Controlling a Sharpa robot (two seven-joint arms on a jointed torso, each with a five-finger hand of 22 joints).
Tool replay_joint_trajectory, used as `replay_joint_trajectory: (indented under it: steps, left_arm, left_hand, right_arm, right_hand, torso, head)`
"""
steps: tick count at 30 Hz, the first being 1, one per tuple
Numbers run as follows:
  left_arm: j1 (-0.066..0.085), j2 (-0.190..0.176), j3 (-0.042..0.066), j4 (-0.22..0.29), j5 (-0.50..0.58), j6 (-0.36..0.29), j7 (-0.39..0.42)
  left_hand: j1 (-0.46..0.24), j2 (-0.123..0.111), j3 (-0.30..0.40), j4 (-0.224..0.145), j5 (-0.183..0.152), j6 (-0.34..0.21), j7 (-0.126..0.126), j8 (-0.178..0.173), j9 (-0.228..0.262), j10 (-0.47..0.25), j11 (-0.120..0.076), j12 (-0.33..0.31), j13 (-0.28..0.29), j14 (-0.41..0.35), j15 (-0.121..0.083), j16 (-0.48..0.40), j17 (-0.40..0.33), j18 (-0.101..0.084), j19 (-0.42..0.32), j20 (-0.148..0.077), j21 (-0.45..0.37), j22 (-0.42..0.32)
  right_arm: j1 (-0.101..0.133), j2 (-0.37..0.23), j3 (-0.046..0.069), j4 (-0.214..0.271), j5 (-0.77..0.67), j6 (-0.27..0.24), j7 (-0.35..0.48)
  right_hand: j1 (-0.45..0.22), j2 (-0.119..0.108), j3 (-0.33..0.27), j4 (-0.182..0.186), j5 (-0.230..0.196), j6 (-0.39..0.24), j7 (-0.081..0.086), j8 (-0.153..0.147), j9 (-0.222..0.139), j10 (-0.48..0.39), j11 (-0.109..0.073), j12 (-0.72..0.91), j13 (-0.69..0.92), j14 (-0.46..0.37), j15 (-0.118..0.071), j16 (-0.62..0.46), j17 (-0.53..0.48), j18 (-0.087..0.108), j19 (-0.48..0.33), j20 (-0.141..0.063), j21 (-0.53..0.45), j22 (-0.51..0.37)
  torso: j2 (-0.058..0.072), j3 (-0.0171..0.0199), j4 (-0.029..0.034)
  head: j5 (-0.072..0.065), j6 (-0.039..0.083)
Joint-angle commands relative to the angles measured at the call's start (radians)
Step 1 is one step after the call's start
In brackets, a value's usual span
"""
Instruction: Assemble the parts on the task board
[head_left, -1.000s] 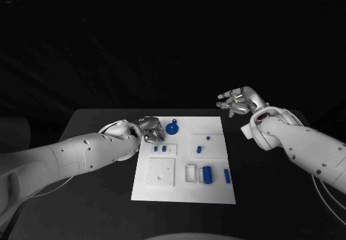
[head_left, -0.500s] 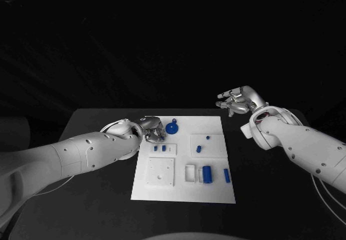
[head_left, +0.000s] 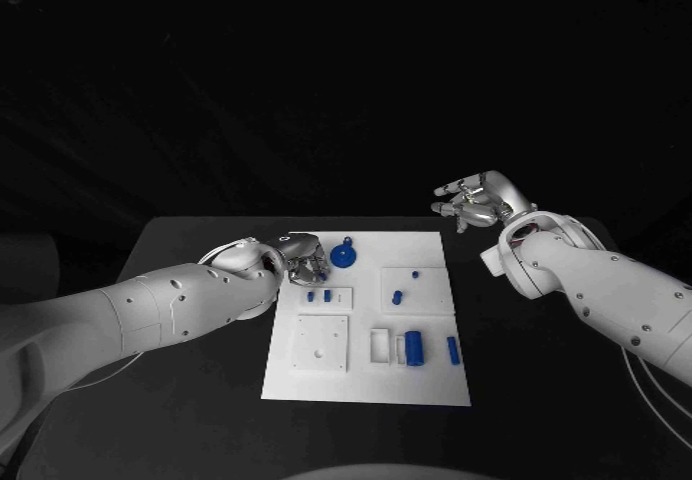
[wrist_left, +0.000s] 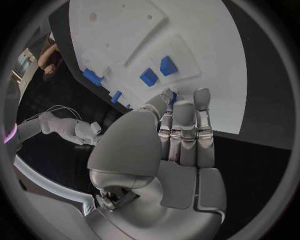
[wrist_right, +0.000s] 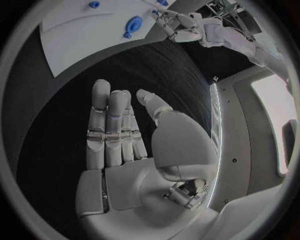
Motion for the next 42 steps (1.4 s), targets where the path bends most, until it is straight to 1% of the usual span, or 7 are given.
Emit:
replay_joint_trajectory:
  steps: [1, 16, 21, 25, 33, 38, 42]
  left_arm:
    - [-0.002, -0.003, -0.002, 0.002, -0.015, 0.007, -0.005]
    - [-0.002, 0.006, -0.003, -0.002, -0.013, 0.014, 0.001]
    - [-0.003, 0.009, -0.011, -0.005, -0.013, 0.022, 0.002]
    - [-0.005, 0.011, -0.017, -0.008, -0.013, 0.024, 0.002]
    - [-0.007, 0.008, -0.021, -0.008, -0.013, 0.016, 0.006]
    - [-0.007, 0.005, -0.021, -0.007, -0.011, -0.001, 0.013]
    - [-0.007, 0.002, -0.021, -0.006, -0.007, -0.016, 0.018]
  left_hand:
    - [0.006, 0.000, 0.002, -0.004, -0.003, 0.011, 0.003, 0.007, 0.002, 0.007, -0.006, 0.004, 0.000, -0.001, -0.002, 0.003, 0.000, 0.020, -0.005, -0.004, 0.006, 0.019]
    - [0.004, 0.004, -0.003, -0.005, -0.004, 0.017, 0.002, 0.007, 0.002, 0.011, -0.008, 0.004, 0.000, -0.001, -0.004, 0.002, -0.001, 0.016, -0.006, -0.008, 0.007, 0.018]
    - [0.004, 0.005, -0.009, -0.008, -0.005, 0.031, -0.002, 0.007, 0.003, 0.025, -0.013, 0.004, 0.001, -0.001, -0.008, 0.001, -0.001, 0.014, -0.006, -0.011, 0.007, 0.018]
    - [0.003, 0.007, -0.015, -0.010, -0.005, 0.038, -0.003, 0.006, 0.003, 0.031, -0.015, 0.004, 0.000, -0.001, -0.010, 0.000, -0.001, 0.010, -0.006, -0.014, 0.007, 0.017]
    - [0.003, 0.007, -0.022, -0.014, -0.006, 0.050, -0.006, 0.007, 0.003, 0.042, -0.019, 0.004, 0.001, -0.001, -0.013, -0.001, -0.001, 0.006, -0.006, -0.017, 0.006, 0.017]
    - [0.005, 0.004, -0.021, -0.018, -0.006, 0.024, 0.000, 0.004, -0.002, 0.014, -0.009, 0.004, 0.000, -0.001, -0.007, -0.001, 0.000, 0.007, -0.007, -0.015, 0.006, 0.018]
    - [0.002, -0.005, -0.007, -0.021, -0.007, -0.034, 0.007, 0.003, -0.005, -0.029, 0.006, 0.003, 0.000, -0.002, 0.004, 0.000, 0.000, 0.014, -0.008, -0.007, 0.006, 0.018]
  right_arm:
    - [-0.001, 0.001, 0.000, 0.001, -0.003, 0.009, 0.004]
    - [-0.001, 0.002, 0.000, 0.000, -0.003, 0.010, 0.004]
    - [-0.001, 0.002, 0.000, 0.000, -0.003, 0.010, 0.004]
    - [-0.001, 0.002, 0.000, 0.000, -0.003, 0.010, 0.004]
    - [-0.001, 0.001, 0.000, 0.000, -0.003, 0.010, 0.004]
    - [-0.001, 0.000, 0.000, 0.000, -0.003, 0.010, 0.004]
    - [-0.001, -0.001, 0.000, 0.000, -0.003, 0.011, 0.003]
  right_hand:
    - [-0.002, -0.006, 0.003, 0.001, 0.002, 0.004, 0.005, -0.001, -0.001, 0.000, 0.001, 0.005, 0.001, 0.009, 0.000, -0.005, 0.002, 0.014, 0.034, 0.001, -0.003, -0.001]
    - [-0.002, -0.006, 0.003, 0.001, 0.002, 0.004, 0.005, -0.001, -0.001, 0.000, 0.001, 0.005, 0.001, 0.009, 0.000, -0.005, 0.002, 0.014, 0.034, 0.001, -0.003, -0.001]
    - [-0.002, -0.006, 0.003, 0.001, 0.002, 0.004, 0.005, -0.001, -0.001, 0.000, 0.001, 0.005, 0.001, 0.009, 0.000, -0.005, 0.002, 0.014, 0.034, 0.001, -0.003, -0.001]
    - [-0.002, -0.006, 0.003, 0.001, 0.002, 0.004, 0.005, -0.001, -0.001, 0.000, 0.001, 0.005, 0.001, 0.009, 0.000, -0.005, 0.002, 0.014, 0.034, 0.001, -0.003, -0.001]
    - [-0.002, -0.006, 0.003, 0.001, 0.002, 0.004, 0.005, -0.001, -0.001, 0.000, 0.001, 0.005, 0.001, 0.009, 0.000, -0.005, 0.002, 0.014, 0.034, 0.001, -0.003, -0.001]
    - [-0.002, -0.006, 0.003, 0.001, 0.002, 0.004, 0.005, -0.001, -0.001, 0.000, 0.001, 0.005, 0.001, 0.009, 0.000, -0.005, 0.002, 0.014, 0.034, 0.001, -0.003, -0.001]
    - [-0.003, -0.006, 0.004, 0.000, 0.002, 0.003, 0.005, -0.001, -0.001, -0.002, 0.002, 0.004, -0.002, 0.015, 0.000, -0.004, 0.004, 0.015, 0.036, 0.001, 0.001, -0.004]
  torso:
    - [0.000, 0.0001, 0.0005]
    - [0.000, 0.0008, -0.0003]
    - [0.000, 0.0012, -0.0003]
    - [0.000, 0.0004, -0.0003]
    - [0.000, 0.0000, 0.0006]
    - [0.000, -0.0004, 0.0000]
    - [0.000, -0.0004, 0.0006]
  head:
    - [0.001, 0.000]
    - [0.001, -0.002]
    - [0.002, -0.002]
    - [0.001, -0.002]
    - [0.002, -0.001]
    - [0.001, 0.000]
    - [0.001, 0.001]
